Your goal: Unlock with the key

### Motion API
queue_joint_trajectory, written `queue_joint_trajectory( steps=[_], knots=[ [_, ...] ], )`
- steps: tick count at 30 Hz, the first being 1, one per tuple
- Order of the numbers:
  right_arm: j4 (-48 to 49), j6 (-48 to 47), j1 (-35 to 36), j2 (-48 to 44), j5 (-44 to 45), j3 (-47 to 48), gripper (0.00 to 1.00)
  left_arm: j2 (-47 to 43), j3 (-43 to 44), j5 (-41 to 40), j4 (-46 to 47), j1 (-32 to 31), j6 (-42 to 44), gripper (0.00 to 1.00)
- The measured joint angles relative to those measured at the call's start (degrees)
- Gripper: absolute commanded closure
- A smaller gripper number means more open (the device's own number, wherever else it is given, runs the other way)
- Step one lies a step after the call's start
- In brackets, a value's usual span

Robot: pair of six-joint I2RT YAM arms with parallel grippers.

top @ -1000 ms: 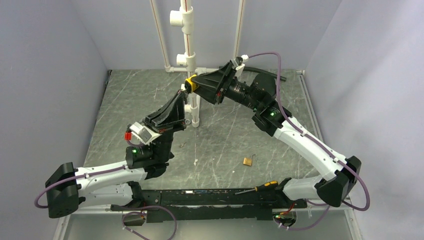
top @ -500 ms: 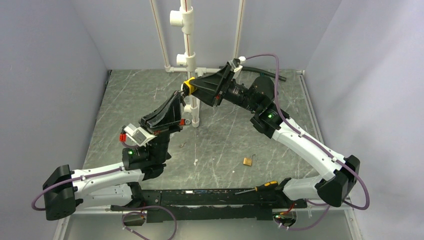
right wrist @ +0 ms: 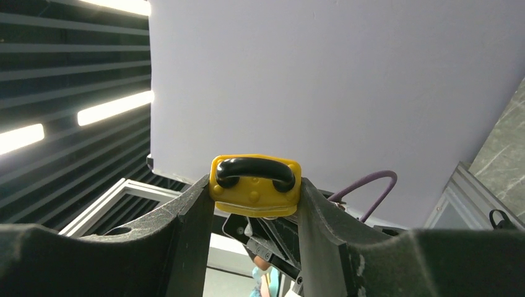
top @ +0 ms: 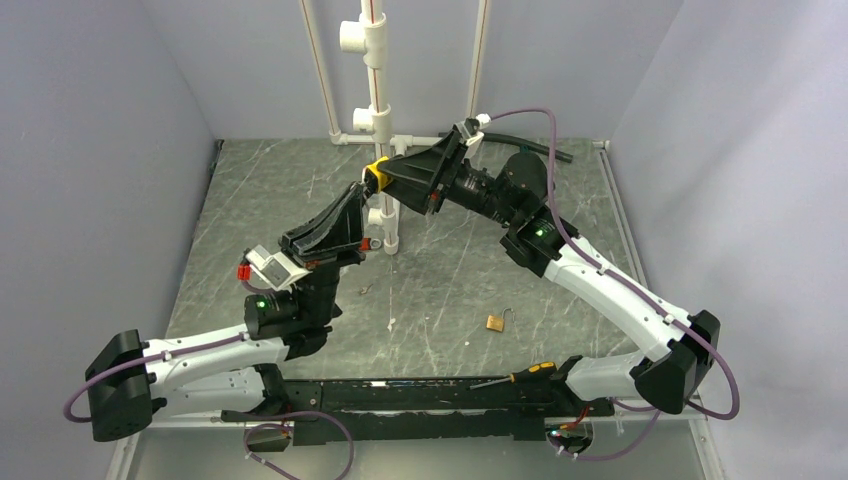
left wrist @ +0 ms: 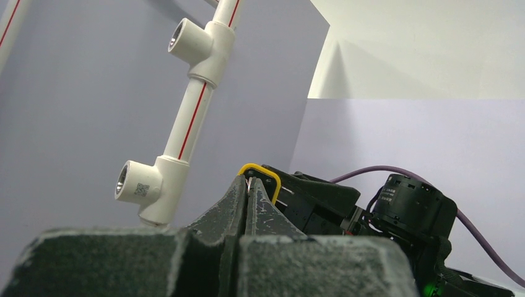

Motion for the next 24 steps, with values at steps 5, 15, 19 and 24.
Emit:
queue_joint_trajectory(
  steps=[5,15,19,24],
  knots=[
    [-0.1,-0.2,0.0,0.0,0.1,0.0,1.00,0.0,-0.1,0.0,0.0,0.1,-0.7,1.00],
    [0.2,0.1,0.0,0.0,-0.2,0.0,1.00,0.0,-0.1,-0.4,0.0,0.1,0.6,1.00],
    [0.6,0.7,0.0,0.2,-0.3,0.0,1.00,0.7,-0.1,-0.4,0.2,0.4,0.5,1.00],
    [0.9,0.9,0.0,1.0,0.1,0.4,1.00,1.3,0.2,-0.6,0.2,1.0,0.4,1.00]
  ],
)
